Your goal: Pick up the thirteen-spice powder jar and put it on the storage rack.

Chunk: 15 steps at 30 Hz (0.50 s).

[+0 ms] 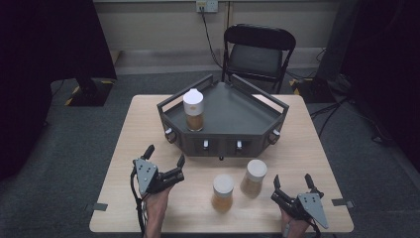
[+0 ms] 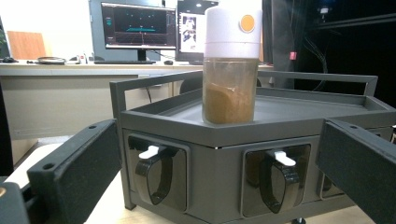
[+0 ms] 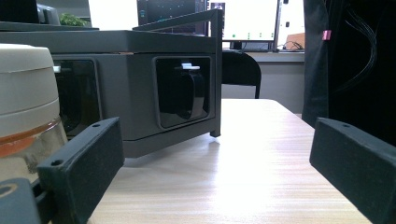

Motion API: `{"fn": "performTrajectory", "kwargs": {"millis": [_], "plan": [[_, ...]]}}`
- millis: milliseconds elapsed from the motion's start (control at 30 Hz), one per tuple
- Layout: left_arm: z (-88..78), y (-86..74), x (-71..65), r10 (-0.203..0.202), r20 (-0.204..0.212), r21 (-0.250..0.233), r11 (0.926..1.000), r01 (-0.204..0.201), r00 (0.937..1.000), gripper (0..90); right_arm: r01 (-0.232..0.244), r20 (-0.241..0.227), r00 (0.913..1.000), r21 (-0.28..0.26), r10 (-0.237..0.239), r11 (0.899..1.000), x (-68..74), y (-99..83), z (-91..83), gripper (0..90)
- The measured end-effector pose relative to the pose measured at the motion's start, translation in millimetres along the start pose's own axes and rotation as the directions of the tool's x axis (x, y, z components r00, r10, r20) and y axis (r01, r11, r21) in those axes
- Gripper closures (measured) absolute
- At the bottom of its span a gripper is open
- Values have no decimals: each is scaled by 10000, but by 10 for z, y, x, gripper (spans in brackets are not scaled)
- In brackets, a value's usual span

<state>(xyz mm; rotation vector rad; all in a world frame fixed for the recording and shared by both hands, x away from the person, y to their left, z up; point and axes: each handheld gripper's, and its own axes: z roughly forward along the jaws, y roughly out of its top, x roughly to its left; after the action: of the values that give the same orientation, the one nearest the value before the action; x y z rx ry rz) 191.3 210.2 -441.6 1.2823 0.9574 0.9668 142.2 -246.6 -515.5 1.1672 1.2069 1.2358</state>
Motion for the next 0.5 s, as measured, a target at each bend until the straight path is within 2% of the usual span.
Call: {"fn": "performTrajectory", "kwargs": {"millis": [233, 500], "plan": [[-50, -110, 25, -158, -145, 7, 9999, 158, 9998, 1, 0, -1, 10000, -1, 0, 10000, 0, 0, 0, 14], [-109, -254, -22, -3, -452, -35, 10000, 2, 9990, 3, 5, 2, 10000, 0, -5, 10000, 0, 0, 0, 14]]}}
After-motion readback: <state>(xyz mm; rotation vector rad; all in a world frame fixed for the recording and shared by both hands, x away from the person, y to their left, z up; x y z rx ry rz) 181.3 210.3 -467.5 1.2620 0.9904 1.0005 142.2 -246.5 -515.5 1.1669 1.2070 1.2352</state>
